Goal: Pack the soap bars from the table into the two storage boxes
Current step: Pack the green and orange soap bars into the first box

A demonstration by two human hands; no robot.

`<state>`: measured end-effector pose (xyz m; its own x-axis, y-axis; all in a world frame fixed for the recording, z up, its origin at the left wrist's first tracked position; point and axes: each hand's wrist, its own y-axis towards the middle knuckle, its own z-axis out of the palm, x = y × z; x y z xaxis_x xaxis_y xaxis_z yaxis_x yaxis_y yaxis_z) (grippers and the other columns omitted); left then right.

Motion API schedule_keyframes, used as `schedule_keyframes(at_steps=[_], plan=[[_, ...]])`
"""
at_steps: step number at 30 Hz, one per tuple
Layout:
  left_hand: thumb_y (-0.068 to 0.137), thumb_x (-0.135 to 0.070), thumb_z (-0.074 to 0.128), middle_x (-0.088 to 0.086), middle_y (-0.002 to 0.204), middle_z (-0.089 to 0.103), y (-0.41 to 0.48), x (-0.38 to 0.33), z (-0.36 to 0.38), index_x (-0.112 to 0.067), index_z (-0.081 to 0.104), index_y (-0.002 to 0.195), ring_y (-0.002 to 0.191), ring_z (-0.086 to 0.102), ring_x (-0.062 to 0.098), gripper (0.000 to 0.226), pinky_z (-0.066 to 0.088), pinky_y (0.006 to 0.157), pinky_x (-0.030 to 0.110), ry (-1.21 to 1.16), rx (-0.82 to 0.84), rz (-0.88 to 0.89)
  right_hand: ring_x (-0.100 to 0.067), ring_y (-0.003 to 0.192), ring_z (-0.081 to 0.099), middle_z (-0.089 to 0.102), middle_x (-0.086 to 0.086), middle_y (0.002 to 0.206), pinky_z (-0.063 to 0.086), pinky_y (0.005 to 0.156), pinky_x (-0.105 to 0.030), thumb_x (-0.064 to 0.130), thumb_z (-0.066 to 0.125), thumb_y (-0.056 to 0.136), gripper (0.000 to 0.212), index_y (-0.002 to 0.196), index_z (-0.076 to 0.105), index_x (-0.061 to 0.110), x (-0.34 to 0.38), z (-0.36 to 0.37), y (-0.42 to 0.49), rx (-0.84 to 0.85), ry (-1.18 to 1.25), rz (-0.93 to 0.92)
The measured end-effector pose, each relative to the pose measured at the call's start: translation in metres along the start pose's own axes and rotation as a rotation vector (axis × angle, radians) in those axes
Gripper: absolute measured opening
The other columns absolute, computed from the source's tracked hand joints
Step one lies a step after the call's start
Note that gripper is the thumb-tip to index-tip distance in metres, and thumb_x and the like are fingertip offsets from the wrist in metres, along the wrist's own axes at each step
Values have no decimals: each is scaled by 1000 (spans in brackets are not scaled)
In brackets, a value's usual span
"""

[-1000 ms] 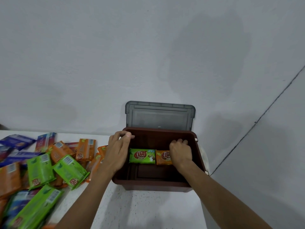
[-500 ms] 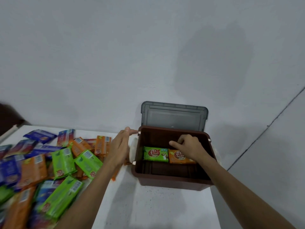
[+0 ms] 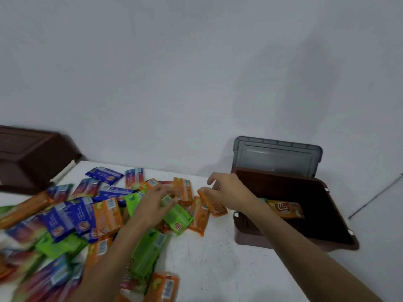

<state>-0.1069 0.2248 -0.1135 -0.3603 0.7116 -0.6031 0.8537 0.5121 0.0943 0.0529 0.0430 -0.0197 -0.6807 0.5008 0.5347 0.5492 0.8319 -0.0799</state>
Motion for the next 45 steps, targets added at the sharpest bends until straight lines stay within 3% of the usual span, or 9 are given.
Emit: schedule_keyframes(at_steps=[3,11,16,23,28,32,37,42,45], plan=[[91,-44,61,-3,139,44,4,9,0,-39,50,137,128,41,16,47,39,106,34,156,131,11,-25,100,58,62,-11,116,43,75,-31,49,54,96,46,124,56,14,12,17,31,79,-161,36],[94,-50,53,0,148,32,19,11,-9,-43,40,143,137,28,23,52,34,111,43,289,372,1,-28,135,42,41,-7,152,41,103,-38,37,43,103,49,149,40,20,5,49,82,439,-466,192],[91,-56,53,3,153,22,25,1,-12,-50,30,145,142,16,30,59,27,113,52,386,508,2,-30,115,55,52,-15,131,50,87,-37,32,53,100,40,133,45,11,4,52,87,432,-491,208],[77,-65,65,3,149,25,26,-7,-13,-48,33,143,140,17,31,76,29,113,52,433,532,12,-26,85,54,58,-14,112,42,64,-34,17,69,86,41,119,45,11,-4,56,96,271,-559,146],[74,-67,65,3,152,19,22,-9,-4,-54,27,144,139,14,37,81,27,112,54,556,586,64,-26,85,62,57,-13,114,60,71,-40,17,62,91,35,122,47,13,6,24,93,200,-218,198],[73,-63,69,4,153,18,24,-13,-6,-52,35,140,138,17,37,77,28,111,53,597,607,59,-24,96,67,54,-11,130,61,69,-35,17,61,92,53,142,43,20,2,-5,81,168,174,231],[69,-58,75,5,152,21,22,-14,-1,-40,36,140,138,19,35,82,30,111,52,604,581,52,-35,100,69,61,-22,119,60,80,-52,4,63,90,39,127,56,13,-7,-28,56,187,718,216],[69,-51,79,0,141,39,21,-19,-4,-32,42,133,131,33,27,76,35,107,43,515,550,50,-38,105,67,61,-22,117,59,82,-46,-1,64,90,29,115,56,12,-19,-37,30,141,1061,187],[74,-41,78,-2,126,58,23,-17,-11,-26,49,125,113,53,21,60,47,96,37,349,488,29,-32,100,70,63,-21,116,60,77,-40,1,64,90,28,114,54,11,-30,-43,14,88,1167,163]])
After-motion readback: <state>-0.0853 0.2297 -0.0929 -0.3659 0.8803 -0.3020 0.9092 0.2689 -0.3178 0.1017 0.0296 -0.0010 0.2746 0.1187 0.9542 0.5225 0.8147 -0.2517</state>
